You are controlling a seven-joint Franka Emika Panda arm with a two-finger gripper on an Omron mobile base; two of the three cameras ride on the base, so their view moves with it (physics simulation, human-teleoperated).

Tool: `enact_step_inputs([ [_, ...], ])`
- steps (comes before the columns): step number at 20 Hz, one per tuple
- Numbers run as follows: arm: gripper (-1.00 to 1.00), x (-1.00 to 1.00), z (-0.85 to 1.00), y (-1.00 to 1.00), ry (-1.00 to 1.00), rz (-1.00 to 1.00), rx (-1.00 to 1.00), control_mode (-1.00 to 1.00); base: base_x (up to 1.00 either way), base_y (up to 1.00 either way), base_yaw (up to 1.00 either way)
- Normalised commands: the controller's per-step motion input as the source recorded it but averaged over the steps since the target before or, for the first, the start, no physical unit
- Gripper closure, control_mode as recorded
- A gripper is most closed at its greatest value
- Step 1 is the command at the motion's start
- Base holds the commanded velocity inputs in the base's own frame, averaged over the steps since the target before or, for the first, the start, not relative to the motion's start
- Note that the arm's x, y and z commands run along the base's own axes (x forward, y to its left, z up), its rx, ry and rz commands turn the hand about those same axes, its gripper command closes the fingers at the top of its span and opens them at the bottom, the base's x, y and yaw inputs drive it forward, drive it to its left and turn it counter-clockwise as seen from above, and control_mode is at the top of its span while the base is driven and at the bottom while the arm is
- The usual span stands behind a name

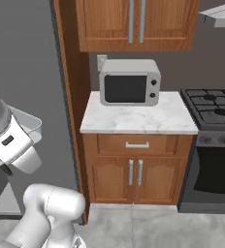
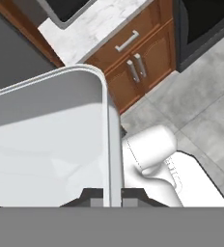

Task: Take the lemon and potato out of the freezer and place them in the tupperware container on the counter. Then put the tupperware containing the vegetables back in the freezer.

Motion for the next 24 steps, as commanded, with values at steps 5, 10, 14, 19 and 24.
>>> enact_step_inputs([
  [5,1.00,0.00,0.00,0.00,0.00,0.00,0.00,1.00,0.00,0.87,-0.09],
  [10,1.00,0.00,0.00,0.00,0.00,0.00,0.00,1.00,0.30,0.44,-0.02],
  [14,1.00,0.00,0.00,0.00,0.00,0.00,0.00,1.00,0.60,0.25,0.00],
  [19,1.00,0.00,0.00,0.00,0.00,0.00,0.00,1.00,0.40,0.43,0.02],
  [24,1.00,0.00,0.00,0.00,0.00,0.00,0.00,1.00,0.18,0.44,0.03],
])
